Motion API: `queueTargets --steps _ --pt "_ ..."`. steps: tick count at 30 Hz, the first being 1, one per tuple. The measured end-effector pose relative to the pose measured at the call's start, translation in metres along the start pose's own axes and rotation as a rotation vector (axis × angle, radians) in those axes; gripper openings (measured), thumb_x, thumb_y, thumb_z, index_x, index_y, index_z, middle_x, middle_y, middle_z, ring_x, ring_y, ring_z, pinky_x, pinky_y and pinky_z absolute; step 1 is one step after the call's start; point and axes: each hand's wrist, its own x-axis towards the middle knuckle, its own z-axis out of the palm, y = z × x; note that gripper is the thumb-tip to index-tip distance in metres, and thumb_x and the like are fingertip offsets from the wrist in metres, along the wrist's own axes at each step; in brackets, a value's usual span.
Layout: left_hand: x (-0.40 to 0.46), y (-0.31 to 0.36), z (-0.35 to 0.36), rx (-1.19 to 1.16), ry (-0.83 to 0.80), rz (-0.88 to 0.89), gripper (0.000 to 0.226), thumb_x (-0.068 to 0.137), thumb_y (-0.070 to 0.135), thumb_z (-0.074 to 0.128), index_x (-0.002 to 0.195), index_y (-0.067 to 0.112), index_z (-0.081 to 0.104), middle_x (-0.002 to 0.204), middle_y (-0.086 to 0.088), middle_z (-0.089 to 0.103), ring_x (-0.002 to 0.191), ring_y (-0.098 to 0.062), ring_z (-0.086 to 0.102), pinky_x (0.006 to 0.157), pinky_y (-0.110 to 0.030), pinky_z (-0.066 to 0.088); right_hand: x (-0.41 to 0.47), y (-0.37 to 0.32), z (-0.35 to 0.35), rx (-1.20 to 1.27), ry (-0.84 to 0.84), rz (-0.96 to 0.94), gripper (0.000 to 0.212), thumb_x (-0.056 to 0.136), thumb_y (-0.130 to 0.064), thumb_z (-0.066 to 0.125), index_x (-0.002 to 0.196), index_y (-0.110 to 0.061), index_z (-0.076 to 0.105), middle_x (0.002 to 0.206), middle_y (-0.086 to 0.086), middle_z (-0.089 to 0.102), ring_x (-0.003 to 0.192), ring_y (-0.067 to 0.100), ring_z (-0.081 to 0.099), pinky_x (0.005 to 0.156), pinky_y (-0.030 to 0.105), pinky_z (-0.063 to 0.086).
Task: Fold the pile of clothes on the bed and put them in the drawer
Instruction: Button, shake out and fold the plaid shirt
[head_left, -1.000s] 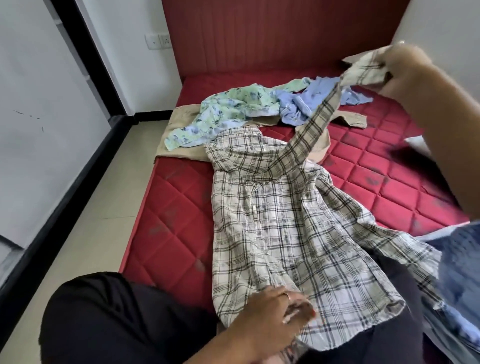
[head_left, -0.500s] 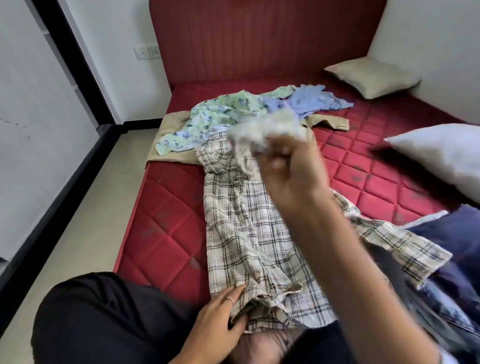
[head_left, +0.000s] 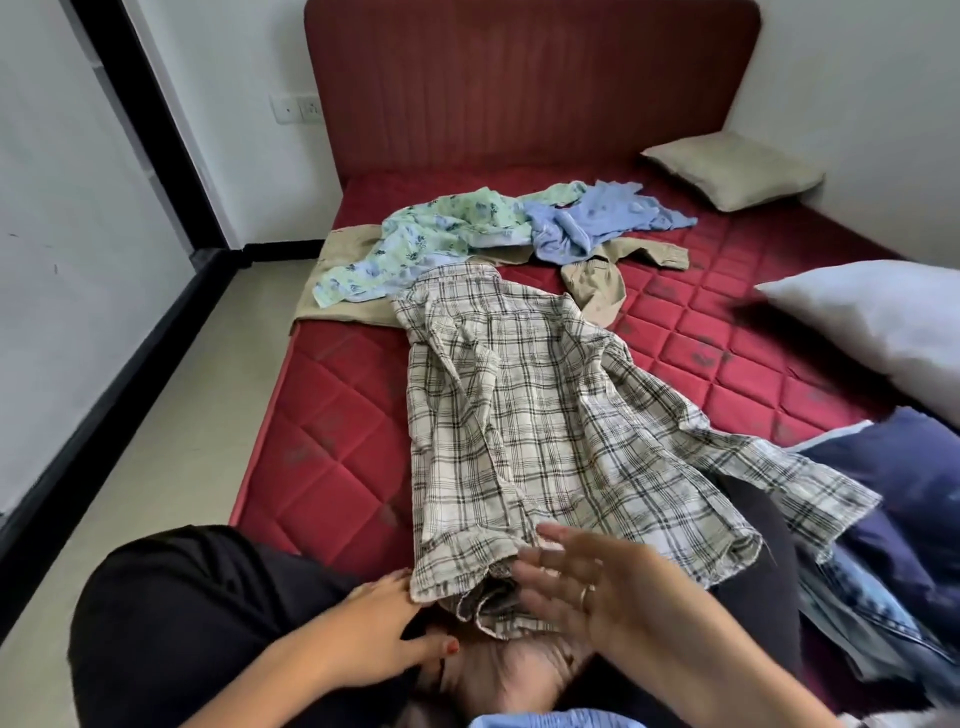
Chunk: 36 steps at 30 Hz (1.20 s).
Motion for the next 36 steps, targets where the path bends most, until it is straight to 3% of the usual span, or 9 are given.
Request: queueTargets --steps 2,4,9,12,17,21,28,32,36 --pt "-0.002 -0.002 -0.011 0.088 -0.075 -0.031 0.095 0.059 0.095 0.014 0.145 0.055 0.010 0.156 0.019 0.020 0.144 -0.007 0.018 0.117 -0.035 0.022 0.009 -0.015 -0.003 -0.042 0.045 -0.076 0.025 0.088 -0.003 0.051 0.110 0.007 0.059 0.105 0.024 0.064 0.095 0.033 0.062 0.084 0.041 0.054" --pt "-0.003 -0.008 -0.024 0.150 -0.174 -0.107 0.075 0.082 0.076 0.041 0.147 0.040 0.027 0.151 0.010 0.034 0.141 -0.014 0.029 0.115 -0.034 0.026 0.023 -0.032 -0.004 -0.137 0.097 -0.154 0.021 0.096 -0.007 0.049 0.110 0.006 0.059 0.105 0.020 0.064 0.097 0.030 0.062 0.087 0.040 0.054" --pt "0.001 -0.018 -0.063 0.155 -0.154 -0.336 0.025 0.094 0.025 0.048 0.112 0.027 0.065 0.121 0.000 0.060 0.111 -0.023 0.058 0.099 -0.035 0.044 0.092 -0.048 -0.011 -0.684 0.239 -0.273 0.018 0.097 -0.014 0.052 0.109 -0.001 0.059 0.118 0.024 0.060 0.107 0.032 0.059 0.096 0.039 0.049" --pt "0.016 -0.011 -0.070 0.066 -0.001 -0.374 0.027 0.098 0.030 0.043 0.117 0.030 0.062 0.122 -0.002 0.059 0.111 -0.024 0.057 0.097 -0.036 0.044 0.131 -0.031 -0.011 -1.011 0.207 -0.140 0.035 0.096 -0.018 0.054 0.116 0.011 0.056 0.116 0.028 0.060 0.107 0.040 0.058 0.091 0.039 0.050" --pt "0.041 0.009 -0.061 -0.227 0.064 -0.314 0.043 0.099 0.043 0.041 0.137 0.025 0.048 0.124 -0.001 0.061 0.110 -0.016 0.059 0.093 -0.028 0.045 0.168 -0.005 -0.010 -1.209 0.256 -0.036 0.028 0.091 -0.012 0.060 0.114 0.003 0.054 0.087 0.004 0.058 0.069 0.009 0.051 0.054 0.017 0.043" --pt "0.054 0.018 -0.050 -0.409 0.014 -0.368 0.058 0.097 0.054 0.037 0.148 0.027 0.032 0.145 -0.007 0.046 0.128 -0.023 0.049 0.101 -0.032 0.040 0.176 0.003 -0.012 -1.253 0.259 -0.096 0.044 0.087 -0.001 0.060 0.130 -0.005 0.050 0.111 0.013 0.063 0.072 0.012 0.058 0.049 0.015 0.043" --pt "0.057 0.024 -0.039 -0.551 0.060 -0.378 0.051 0.101 0.041 0.038 0.149 0.027 0.028 0.154 -0.001 0.032 0.140 -0.018 0.033 0.109 -0.028 0.028 0.180 0.009 -0.017 -1.322 0.206 -0.207 0.043 0.088 -0.006 0.062 0.129 -0.007 0.049 0.088 0.004 0.061 0.057 0.006 0.052 0.046 0.011 0.042" --pt "0.056 0.024 -0.036 -0.558 0.075 -0.376 0.052 0.100 0.042 0.040 0.149 0.028 0.028 0.155 0.000 0.030 0.141 -0.018 0.031 0.109 -0.028 0.028 0.185 0.012 -0.014 -1.446 0.281 -0.242 0.011 0.092 -0.021 0.061 0.093 -0.011 0.056 0.077 -0.002 0.058 0.062 0.008 0.055 0.062 0.021 0.054" --pt "0.057 0.018 -0.041 -0.642 0.087 -0.386 0.058 0.098 0.055 0.034 0.149 0.029 0.027 0.153 0.003 0.034 0.140 -0.016 0.032 0.107 -0.027 0.029 0.181 0.001 0.004 -1.465 0.259 -0.379 0.027 0.094 -0.022 0.059 0.068 -0.015 0.053 0.067 -0.002 0.058 0.058 0.011 0.056 0.062 0.029 0.055"
